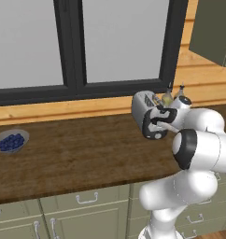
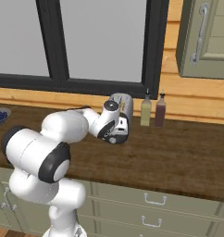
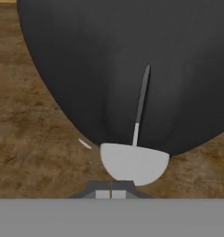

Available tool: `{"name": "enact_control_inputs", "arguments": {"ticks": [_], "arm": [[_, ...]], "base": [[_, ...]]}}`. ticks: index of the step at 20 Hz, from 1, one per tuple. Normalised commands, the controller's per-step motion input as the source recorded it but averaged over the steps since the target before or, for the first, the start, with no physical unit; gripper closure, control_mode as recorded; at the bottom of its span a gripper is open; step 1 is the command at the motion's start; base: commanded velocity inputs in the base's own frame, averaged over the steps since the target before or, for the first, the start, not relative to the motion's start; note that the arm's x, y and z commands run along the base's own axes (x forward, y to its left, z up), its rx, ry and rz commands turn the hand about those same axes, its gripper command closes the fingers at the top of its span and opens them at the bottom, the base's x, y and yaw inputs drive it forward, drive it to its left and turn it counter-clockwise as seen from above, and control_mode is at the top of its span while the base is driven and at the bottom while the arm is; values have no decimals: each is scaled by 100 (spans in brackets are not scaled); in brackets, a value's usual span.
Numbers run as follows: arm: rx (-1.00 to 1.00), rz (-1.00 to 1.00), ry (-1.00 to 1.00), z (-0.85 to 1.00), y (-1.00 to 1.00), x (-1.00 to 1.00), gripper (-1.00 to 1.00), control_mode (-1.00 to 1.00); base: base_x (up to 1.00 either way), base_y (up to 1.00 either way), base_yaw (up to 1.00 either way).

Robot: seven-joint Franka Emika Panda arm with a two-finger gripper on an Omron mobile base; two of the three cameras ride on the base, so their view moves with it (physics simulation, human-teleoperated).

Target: Start the toaster. Once the lever pops up, take the bread to the plate on the dining counter.

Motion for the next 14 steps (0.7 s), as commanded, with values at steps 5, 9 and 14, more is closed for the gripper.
{"name": "enact_control_inputs", "arguments": {"ticks": [5, 9, 14], "arm": [[0, 0, 0, -34, 10, 38, 100, -100], [0, 0, 0, -18, 8, 22, 100, -100], [0, 1, -5, 11, 3, -17, 100, -100]], "base": [[0, 0, 0], [0, 0, 0], [0, 0, 0]]}}
